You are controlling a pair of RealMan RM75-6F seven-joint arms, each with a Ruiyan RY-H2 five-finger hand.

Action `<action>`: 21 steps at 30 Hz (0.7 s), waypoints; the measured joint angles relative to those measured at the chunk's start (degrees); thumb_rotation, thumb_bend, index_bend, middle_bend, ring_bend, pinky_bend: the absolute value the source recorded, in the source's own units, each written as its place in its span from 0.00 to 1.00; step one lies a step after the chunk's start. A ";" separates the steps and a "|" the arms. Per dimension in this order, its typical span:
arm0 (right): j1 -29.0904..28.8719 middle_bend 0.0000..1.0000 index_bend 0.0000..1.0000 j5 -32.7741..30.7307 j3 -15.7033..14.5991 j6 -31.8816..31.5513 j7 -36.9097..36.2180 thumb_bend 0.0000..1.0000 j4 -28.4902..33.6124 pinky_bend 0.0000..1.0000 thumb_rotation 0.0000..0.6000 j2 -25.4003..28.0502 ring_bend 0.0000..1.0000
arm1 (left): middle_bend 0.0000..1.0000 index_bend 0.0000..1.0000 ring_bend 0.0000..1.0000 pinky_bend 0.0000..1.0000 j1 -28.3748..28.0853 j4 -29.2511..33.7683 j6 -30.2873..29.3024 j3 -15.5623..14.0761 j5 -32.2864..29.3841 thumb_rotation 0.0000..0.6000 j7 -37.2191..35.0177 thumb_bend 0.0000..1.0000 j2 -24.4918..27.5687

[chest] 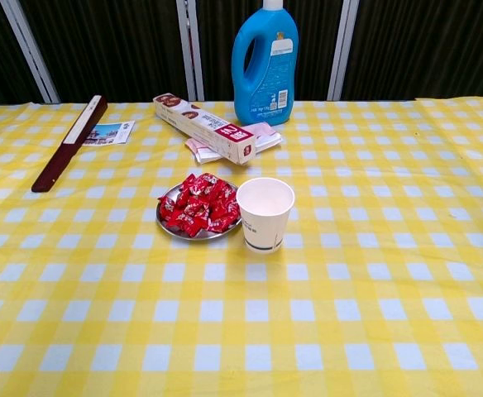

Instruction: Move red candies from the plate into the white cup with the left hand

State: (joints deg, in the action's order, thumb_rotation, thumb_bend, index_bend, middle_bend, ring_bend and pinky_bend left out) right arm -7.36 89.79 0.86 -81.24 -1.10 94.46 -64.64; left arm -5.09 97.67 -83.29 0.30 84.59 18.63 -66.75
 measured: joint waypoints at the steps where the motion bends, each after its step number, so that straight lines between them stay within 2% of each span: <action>1: -0.01 0.00 0.00 -0.02 0.00 0.02 -0.01 0.28 -0.01 0.00 1.00 -0.01 0.00 | 0.00 0.00 0.00 0.00 -0.02 -0.01 0.08 -0.01 -0.04 1.00 0.06 0.07 0.00; 16: 0.11 0.00 0.00 0.17 -0.25 0.03 -0.25 0.28 0.28 0.00 1.00 0.08 0.00 | 0.00 0.00 0.00 0.00 -0.23 0.44 0.72 -0.30 0.00 1.00 1.33 0.07 0.03; 18: 0.13 0.00 0.00 0.14 -0.29 0.07 -0.54 0.28 0.38 0.00 1.00 0.20 0.00 | 0.00 0.00 0.00 0.02 -0.42 0.80 1.15 -0.31 -0.14 1.00 1.95 0.07 0.09; 21: 0.13 0.00 0.00 0.11 -0.36 0.18 -1.20 0.28 0.55 0.00 1.00 0.42 0.00 | 0.00 0.00 0.02 0.15 -1.27 1.77 2.25 -0.09 -0.36 1.00 3.61 0.07 0.09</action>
State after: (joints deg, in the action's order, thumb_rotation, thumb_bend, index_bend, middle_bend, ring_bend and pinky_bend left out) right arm -7.23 89.91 0.50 -81.05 -2.30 95.01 -64.22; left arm -6.36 99.44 -81.05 0.21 84.23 22.24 -66.66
